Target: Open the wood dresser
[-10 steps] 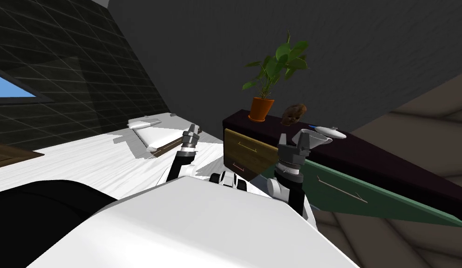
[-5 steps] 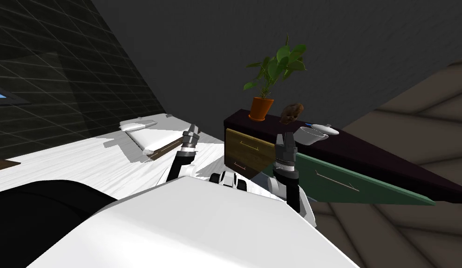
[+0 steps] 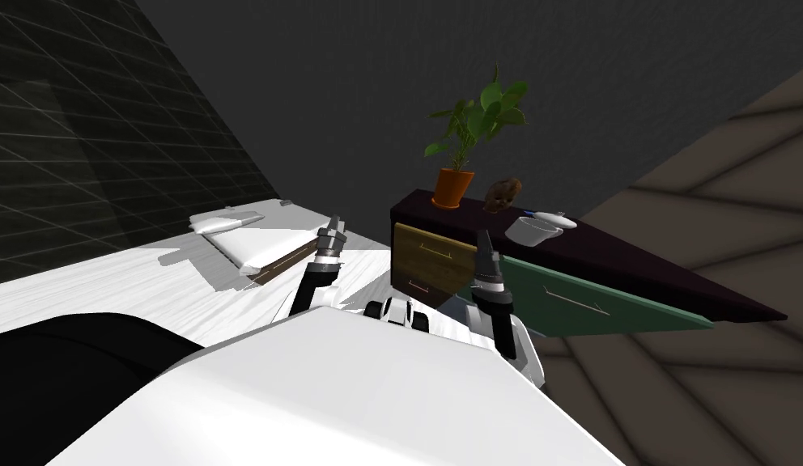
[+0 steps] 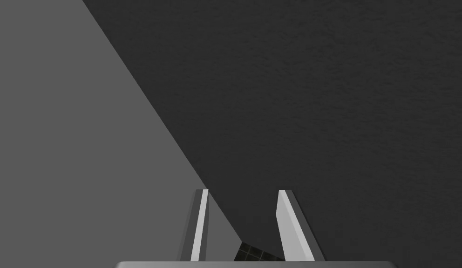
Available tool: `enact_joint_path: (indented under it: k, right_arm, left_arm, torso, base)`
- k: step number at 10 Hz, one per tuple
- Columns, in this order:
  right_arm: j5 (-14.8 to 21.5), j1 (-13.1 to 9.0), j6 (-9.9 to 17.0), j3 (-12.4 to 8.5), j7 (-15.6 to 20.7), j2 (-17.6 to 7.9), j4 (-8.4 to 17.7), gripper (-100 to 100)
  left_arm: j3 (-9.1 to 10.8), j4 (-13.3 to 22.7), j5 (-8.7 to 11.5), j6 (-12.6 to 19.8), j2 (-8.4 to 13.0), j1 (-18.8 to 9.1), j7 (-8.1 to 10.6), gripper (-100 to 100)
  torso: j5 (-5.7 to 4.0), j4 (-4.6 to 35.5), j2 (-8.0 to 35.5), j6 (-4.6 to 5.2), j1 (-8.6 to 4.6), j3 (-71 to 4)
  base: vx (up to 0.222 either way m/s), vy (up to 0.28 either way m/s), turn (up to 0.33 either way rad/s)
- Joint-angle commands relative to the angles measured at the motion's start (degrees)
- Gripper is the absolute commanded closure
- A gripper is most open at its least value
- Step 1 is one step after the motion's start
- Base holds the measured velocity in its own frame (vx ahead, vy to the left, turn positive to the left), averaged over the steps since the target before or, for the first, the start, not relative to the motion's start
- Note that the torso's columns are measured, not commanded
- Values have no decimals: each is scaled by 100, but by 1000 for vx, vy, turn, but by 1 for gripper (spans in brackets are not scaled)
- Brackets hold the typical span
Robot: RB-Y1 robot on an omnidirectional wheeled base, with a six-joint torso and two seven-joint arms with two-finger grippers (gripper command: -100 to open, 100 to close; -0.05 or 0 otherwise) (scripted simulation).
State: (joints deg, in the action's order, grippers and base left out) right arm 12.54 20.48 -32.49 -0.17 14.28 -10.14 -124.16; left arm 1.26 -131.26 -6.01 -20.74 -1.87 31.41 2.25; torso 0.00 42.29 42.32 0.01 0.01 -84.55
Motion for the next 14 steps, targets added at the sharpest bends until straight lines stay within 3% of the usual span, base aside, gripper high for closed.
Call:
enact_joint_path:
  k: [1, 3, 6, 8, 11, 13, 14]
  right_arm:
    - [322, -123, 54, -62, 445, -82, 213, -100]
    - [322, -123, 54, -62, 628, -82, 213, -100]
    - [785, -319, 156, -123, 1165, -158, 505, -100]
    - [785, -319, 156, -123, 1375, -158, 505, -100]
    - [1249, -522, 251, -189, 1898, -213, 815, -100]
    - [1249, -522, 251, -189, 2152, -213, 815, -100]
    - [1476, -625, 294, -223, 2359, -235, 975, -100]
  left_arm:
    - [0, 0, 0, 0, 0, 0, 0, 0]
    - [0, 0, 0, 0, 0, 0, 0, 0]
    - [0, 0, 0, 0, 0, 0, 0, 0]
    - [0, 0, 0, 0, 0, 0, 0, 0]
    - [0, 0, 0, 0, 0, 0, 0, 0]
    - [0, 0, 0, 0, 0, -1, 0, 0]
    - [0, 0, 0, 0, 1, -1, 0, 0]
  torso:
    - [0, 1, 0, -2, -1, 0]
    - [0, -1, -6, -3, -1, -3]
    - [0, 0, -3, -2, 0, -2]
    - [3, 0, -1, -2, 8, 0]
    - [-1, -1, -6, -3, -3, -3]
    - [3, 0, -2, -3, 6, -1]
    - [-2, -1, -7, -2, -12, -4]
  base:
    - [-27, 92, -146]
    - [-18, 59, -26]
    - [-24, 66, -113]
    - [-22, 69, -49]
    - [-25, 69, -132]
    - [-23, 63, -24]
    - [-18, 56, -175]
